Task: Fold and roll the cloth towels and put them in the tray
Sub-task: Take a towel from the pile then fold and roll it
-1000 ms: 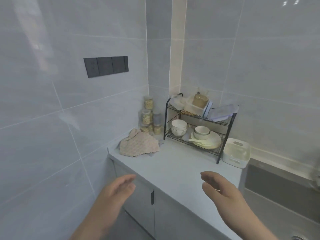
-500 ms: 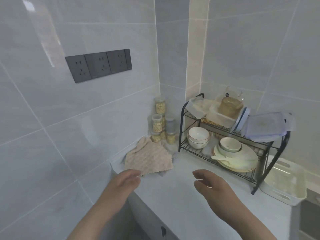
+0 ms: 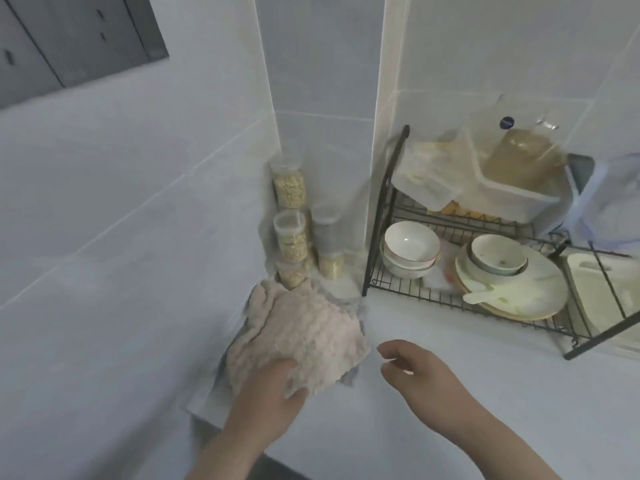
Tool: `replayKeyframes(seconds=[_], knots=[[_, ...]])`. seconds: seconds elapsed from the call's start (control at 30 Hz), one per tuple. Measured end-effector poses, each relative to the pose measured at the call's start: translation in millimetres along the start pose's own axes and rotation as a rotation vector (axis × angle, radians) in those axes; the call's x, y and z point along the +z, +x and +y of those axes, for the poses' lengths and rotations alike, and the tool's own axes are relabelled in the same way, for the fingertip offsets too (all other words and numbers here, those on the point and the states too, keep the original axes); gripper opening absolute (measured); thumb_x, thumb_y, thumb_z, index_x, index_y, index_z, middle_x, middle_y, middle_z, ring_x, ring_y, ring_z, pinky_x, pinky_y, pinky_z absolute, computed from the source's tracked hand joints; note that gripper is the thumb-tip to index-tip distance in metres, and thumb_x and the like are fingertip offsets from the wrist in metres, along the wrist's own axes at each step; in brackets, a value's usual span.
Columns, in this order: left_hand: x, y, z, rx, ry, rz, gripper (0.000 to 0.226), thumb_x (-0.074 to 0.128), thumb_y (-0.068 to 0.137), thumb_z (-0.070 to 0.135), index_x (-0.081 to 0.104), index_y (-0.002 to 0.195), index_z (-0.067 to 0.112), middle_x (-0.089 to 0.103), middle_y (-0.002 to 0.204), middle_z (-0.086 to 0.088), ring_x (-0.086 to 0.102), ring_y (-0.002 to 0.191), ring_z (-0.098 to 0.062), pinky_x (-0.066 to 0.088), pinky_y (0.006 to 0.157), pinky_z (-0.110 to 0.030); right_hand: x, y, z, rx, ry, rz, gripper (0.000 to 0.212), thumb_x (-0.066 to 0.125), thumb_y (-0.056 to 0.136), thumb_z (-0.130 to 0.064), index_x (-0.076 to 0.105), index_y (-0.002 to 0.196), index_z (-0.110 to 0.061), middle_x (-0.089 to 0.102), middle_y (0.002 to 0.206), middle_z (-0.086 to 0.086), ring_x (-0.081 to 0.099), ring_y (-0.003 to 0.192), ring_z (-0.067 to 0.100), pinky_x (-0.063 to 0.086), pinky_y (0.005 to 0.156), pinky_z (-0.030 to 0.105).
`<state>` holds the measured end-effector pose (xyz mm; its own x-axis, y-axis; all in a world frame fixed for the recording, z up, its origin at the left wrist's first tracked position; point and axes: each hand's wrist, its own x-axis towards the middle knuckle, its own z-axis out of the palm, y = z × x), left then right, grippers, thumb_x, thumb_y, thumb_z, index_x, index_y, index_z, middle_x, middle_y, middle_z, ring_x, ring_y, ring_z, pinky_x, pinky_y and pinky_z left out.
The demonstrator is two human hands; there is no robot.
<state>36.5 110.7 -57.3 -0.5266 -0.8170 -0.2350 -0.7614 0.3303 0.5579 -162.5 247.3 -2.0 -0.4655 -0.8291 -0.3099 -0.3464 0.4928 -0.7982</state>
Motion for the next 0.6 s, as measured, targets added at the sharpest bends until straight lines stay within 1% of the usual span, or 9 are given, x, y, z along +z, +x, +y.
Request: replayKeyframes(seconds=[0.13,0.2,0.23,0.33,0.4,0.43,0.5,0.53,0.6], knots=[[25.8,31.1,-31.4,0.188,0.293,-0.103,0.067,0.066,0.071,0.054,0.046,0.131,0.032,0.04,0.134,0.013,0.04,0.127,-0.018,0.036,0.104,-0.03,38.8,44.4,5.8,-0.015,-0.161,0.003,0.033,0.051,0.095,-0.025,0.053,0.128,-0.031,0.051,0.127,-0.018,0.047,0.111,-0.001,0.033,0.089,0.009],[38.3,38.3,-49.8,0.29,0.247,-0.061,0.059,0.072,0.059,0.045,0.052,0.113,0.034,0.046,0.119,0.015,0.053,0.11,-0.02,0.047,0.09,-0.03,52.5,63.0,15.8,-0.069,-0.275,0.0,0.04,0.052,0.095,-0.021,0.049,0.134,-0.031,0.045,0.135,-0.016,0.045,0.119,0.001,0.029,0.094,0.007],[44.1,40.8,-59.7,0.359,0.199,0.0,0.051,0.07,0.058,0.04,0.053,0.106,0.035,0.048,0.113,0.015,0.056,0.102,-0.018,0.047,0.083,-0.027,58.9,70.3,23.1,-0.109,-0.346,-0.004,0.045,0.053,0.094,-0.02,0.046,0.136,-0.032,0.041,0.139,-0.015,0.042,0.125,0.003,0.028,0.096,0.007],[50.8,52.8,-80.5,0.53,0.048,0.152,0.026,0.059,0.073,0.036,0.061,0.099,0.032,0.057,0.111,0.014,0.055,0.097,-0.013,0.041,0.081,-0.027,74.3,87.7,49.0,-0.287,-0.488,-0.043,0.053,0.063,0.086,-0.027,0.047,0.135,-0.035,0.04,0.142,-0.012,0.038,0.132,0.012,0.033,0.104,0.017],[51.3,59.0,-87.9,0.606,0.036,0.195,0.022,0.055,0.082,0.036,0.071,0.096,0.029,0.064,0.109,0.009,0.054,0.099,-0.011,0.041,0.086,-0.023,83.9,98.2,69.6,-0.43,-0.487,-0.033,0.043,0.066,0.077,-0.036,0.058,0.12,-0.034,0.053,0.13,-0.009,0.05,0.121,0.014,0.042,0.102,0.023],[49.9,61.6,-88.9,0.632,0.039,0.195,0.025,0.053,0.085,0.037,0.073,0.095,0.027,0.066,0.107,0.009,0.054,0.1,-0.007,0.039,0.09,-0.017,86.8,102.8,77.9,-0.482,-0.47,-0.018,0.037,0.064,0.075,-0.039,0.062,0.111,-0.033,0.057,0.123,-0.009,0.054,0.114,0.013,0.044,0.098,0.02],[43.2,64.8,-88.6,0.587,-0.011,0.17,0.028,0.053,0.083,0.039,0.076,0.094,0.028,0.068,0.104,0.017,0.053,0.103,0.008,0.033,0.094,-0.004,87.2,113.0,86.4,-0.548,-0.392,-0.003,0.025,0.063,0.076,-0.036,0.068,0.099,-0.028,0.061,0.114,-0.011,0.058,0.104,0.009,0.043,0.091,0.012],[39.2,65.8,-88.2,0.53,-0.046,0.181,0.028,0.052,0.081,0.042,0.076,0.094,0.033,0.067,0.101,0.026,0.052,0.102,0.015,0.033,0.093,-0.002,85.8,117.8,87.5,-0.587,-0.371,0.003,0.02,0.063,0.078,-0.033,0.07,0.094,-0.025,0.062,0.109,-0.012,0.059,0.099,0.006,0.042,0.087,0.01],[32.0,65.4,-87.8,0.378,-0.127,0.18,0.02,0.052,0.081,0.05,0.068,0.093,0.053,0.067,0.086,0.032,0.058,0.089,0.015,0.046,0.083,-0.012,83.7,123.8,92.7,-0.66,-0.376,0.051,0.018,0.063,0.079,-0.031,0.073,0.089,-0.021,0.065,0.101,-0.012,0.058,0.093,0.003,0.042,0.082,0.007]])
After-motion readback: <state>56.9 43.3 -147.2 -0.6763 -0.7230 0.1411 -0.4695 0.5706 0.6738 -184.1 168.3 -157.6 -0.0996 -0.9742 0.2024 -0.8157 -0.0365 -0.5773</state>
